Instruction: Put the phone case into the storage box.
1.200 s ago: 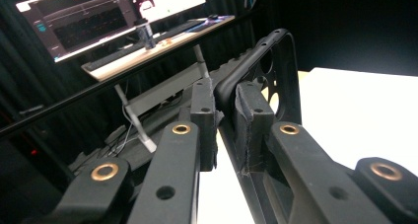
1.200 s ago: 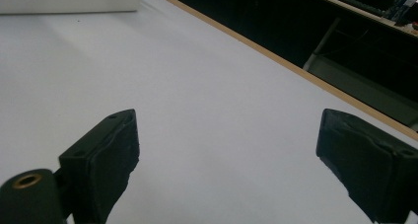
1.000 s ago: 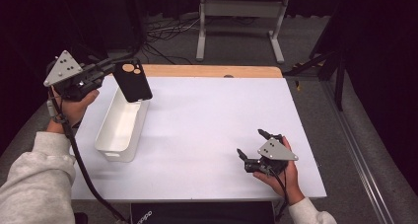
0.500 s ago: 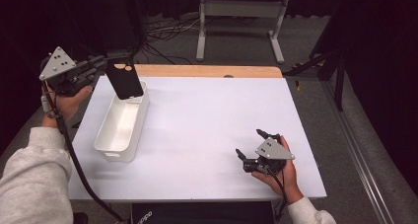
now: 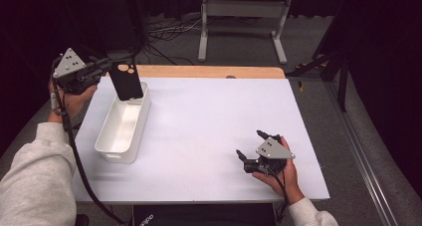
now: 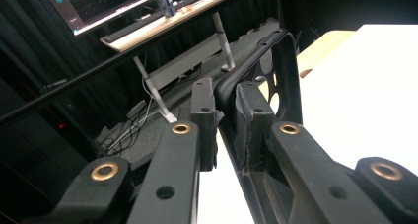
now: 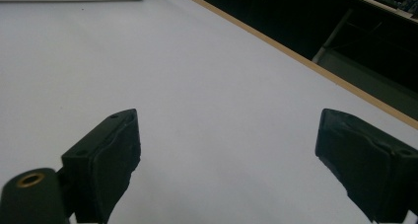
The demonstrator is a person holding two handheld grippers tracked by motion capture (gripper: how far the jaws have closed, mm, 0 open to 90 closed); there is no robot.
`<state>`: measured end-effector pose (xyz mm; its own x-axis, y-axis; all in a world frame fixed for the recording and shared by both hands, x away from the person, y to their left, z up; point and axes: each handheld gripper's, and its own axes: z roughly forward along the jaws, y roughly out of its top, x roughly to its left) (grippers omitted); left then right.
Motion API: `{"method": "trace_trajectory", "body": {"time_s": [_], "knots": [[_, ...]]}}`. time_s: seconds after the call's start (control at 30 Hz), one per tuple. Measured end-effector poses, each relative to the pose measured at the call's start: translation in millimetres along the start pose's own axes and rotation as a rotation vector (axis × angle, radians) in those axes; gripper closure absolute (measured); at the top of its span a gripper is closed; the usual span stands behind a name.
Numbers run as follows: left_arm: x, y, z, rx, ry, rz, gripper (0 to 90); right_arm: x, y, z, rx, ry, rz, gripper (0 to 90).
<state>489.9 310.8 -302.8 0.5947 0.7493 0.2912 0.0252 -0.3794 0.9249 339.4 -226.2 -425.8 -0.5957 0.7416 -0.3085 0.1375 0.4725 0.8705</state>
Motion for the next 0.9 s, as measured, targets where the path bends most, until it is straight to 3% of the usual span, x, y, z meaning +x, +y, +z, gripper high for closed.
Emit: {"method": "trace_trajectory", "body": {"time_s": [0.3,0.5,0.67,0.8,0.9], "knots": [[4.0,-15.1,19.7,0.017,0.003,-0.023,80.4,0.1,-0.2,2.5,0.014,0.003,0.004,10.8],[-1.9,-25.7,35.9,0.051,0.003,0.023,80.4,0.0,-0.5,1.8,0.020,-0.001,0.012,11.2],[0.2,-37.5,45.9,0.070,-0.002,0.016,80.4,-1.1,-0.4,3.6,0.037,-0.008,-0.005,11.7],[2.2,-42.8,49.8,0.054,-0.005,0.001,80.4,-4.3,0.5,4.5,0.033,-0.010,0.005,11.9],[1.5,-44.5,54.1,0.048,-0.010,0.015,80.4,-4.5,0.6,6.5,0.039,-0.007,0.008,11.9]]}}
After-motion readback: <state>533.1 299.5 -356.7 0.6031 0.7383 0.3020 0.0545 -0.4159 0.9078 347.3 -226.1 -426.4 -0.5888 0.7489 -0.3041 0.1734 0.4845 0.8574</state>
